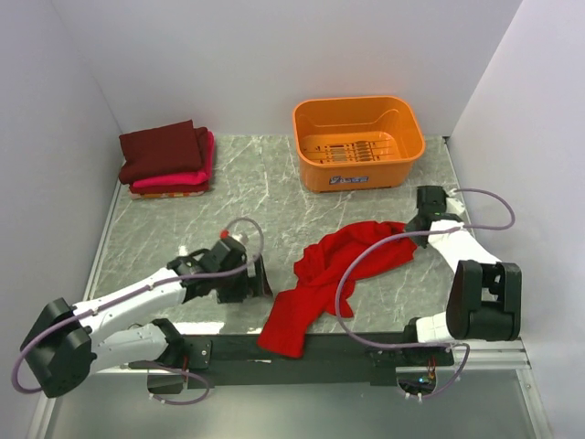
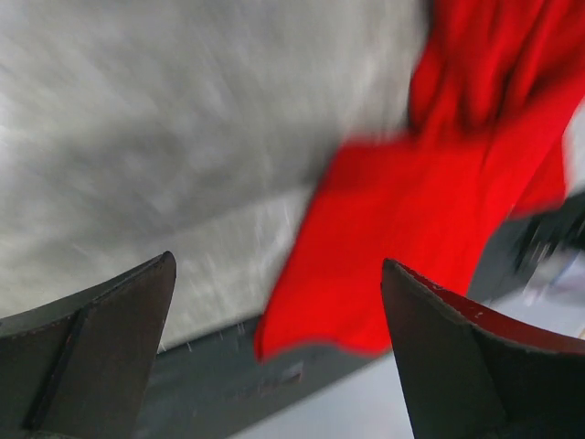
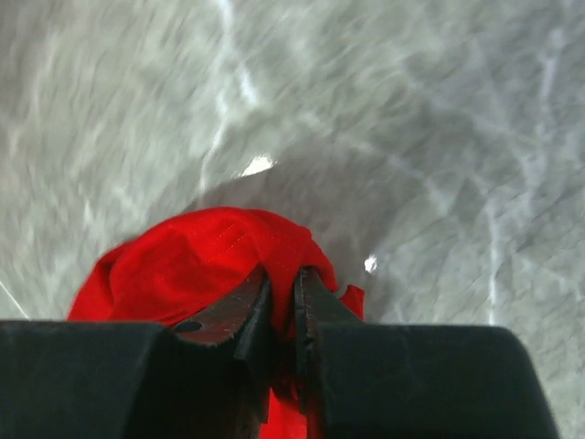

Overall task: Fold and stack the t-shirts
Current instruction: Move the tshirt to the center of the board, then flatten the tshirt out

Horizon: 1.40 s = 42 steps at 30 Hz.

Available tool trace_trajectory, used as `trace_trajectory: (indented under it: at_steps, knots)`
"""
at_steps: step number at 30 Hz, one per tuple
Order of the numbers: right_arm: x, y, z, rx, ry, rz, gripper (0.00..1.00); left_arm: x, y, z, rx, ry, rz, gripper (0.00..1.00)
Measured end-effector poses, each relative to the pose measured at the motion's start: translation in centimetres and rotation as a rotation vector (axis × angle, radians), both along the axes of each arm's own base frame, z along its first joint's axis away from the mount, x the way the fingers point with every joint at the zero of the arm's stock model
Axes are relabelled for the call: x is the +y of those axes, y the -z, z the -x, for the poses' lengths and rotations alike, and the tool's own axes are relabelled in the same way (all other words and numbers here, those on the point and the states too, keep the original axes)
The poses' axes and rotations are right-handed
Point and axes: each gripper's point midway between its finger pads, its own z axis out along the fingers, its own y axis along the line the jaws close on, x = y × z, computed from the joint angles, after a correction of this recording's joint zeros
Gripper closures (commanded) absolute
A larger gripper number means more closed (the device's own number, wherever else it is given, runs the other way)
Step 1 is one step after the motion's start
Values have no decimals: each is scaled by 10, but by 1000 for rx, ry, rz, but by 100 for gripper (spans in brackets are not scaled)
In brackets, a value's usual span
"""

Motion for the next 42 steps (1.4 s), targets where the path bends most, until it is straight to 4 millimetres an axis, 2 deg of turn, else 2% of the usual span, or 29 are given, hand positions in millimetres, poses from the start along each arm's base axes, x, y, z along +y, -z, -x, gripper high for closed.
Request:
trace_trajectory:
  at_steps: [3, 4, 6, 8, 10, 15, 21, 24, 27, 28, 32, 34, 36, 40, 42]
  knots:
    - [-17, 1, -2, -13, 68, -41, 76, -13, 6, 28, 39, 104, -1, 1]
    - [-23, 1, -3, -19, 87, -55, 66, -17, 8, 35, 50, 133, -3, 1]
    - [-33, 0, -5, -38, 125, -78, 54, -21, 15, 44, 72, 170, -26, 1]
    - [-41, 0, -5, -49, 151, -91, 36, -23, 24, 51, 96, 196, -60, 1]
    - [-47, -2, -5, -61, 170, -99, 13, -26, 32, 55, 116, 218, -98, 3]
    - [-43, -22, -7, -121, 130, -101, 11, -42, 39, 62, 126, 273, -164, 14]
    - [-40, -45, -7, -194, 103, -91, 11, -59, 46, 83, 128, 311, -270, 31]
    - [-37, -47, -3, -202, 89, -95, 11, -57, 51, 83, 134, 265, -363, 49]
    - [-36, -50, -1, -212, 78, -94, 11, -49, 56, 81, 153, 202, -477, 83]
    - [-35, -51, -1, -217, 75, -93, 11, -49, 55, 80, 163, 175, -500, 99]
    - [-33, -60, 1, -248, 54, -90, 12, -49, 55, 75, 177, 92, -560, 99]
    - [-30, -62, 3, -251, 35, -93, 12, -43, 55, 66, 161, 41, -588, 99]
    - [-25, -62, 7, -247, 6, -99, 12, -28, 53, 44, 126, -46, -630, 99]
    - [-8, -52, 21, -200, -77, -118, 12, 30, 45, -32, 15, -332, -737, 99]
    - [9, -46, 30, -156, -140, -120, 13, 62, 34, -64, -30, -472, -778, 99]
